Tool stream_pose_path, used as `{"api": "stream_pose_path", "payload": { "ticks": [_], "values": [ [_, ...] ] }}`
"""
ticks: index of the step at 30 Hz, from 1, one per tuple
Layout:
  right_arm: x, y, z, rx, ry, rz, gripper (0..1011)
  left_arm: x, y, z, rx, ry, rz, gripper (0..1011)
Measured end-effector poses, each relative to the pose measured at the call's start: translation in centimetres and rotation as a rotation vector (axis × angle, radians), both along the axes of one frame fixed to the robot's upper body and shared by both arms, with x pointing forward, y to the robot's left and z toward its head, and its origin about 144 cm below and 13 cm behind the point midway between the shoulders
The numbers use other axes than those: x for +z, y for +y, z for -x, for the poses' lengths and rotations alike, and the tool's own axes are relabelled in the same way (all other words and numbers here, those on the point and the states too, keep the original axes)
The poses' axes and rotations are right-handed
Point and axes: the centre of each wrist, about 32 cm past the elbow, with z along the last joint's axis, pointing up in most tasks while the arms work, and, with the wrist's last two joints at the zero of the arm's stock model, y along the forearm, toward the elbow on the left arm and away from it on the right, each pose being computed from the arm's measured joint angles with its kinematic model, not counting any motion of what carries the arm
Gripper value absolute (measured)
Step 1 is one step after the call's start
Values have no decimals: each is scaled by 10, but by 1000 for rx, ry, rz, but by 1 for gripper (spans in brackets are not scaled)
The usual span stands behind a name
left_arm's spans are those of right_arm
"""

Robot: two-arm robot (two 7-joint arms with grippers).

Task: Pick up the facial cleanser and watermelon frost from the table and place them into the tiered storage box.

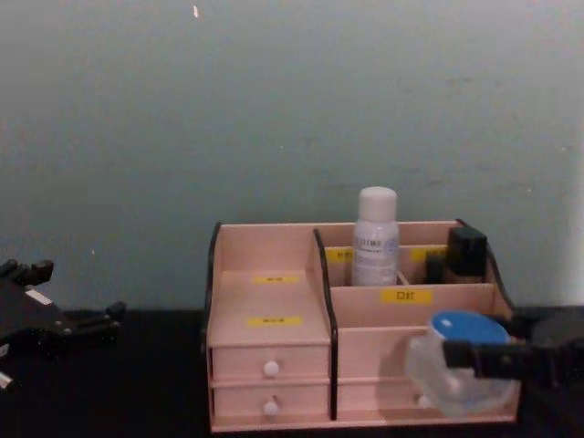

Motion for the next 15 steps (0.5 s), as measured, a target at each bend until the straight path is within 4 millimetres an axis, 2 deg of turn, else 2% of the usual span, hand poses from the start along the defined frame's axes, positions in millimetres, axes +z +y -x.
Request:
{"api": "stream_pose_path", "payload": {
  "ticks": [15],
  "values": [
    [14,29,-32,71,-5,-17,723,0,0,0,0,0,0,1001]
  ]
}}
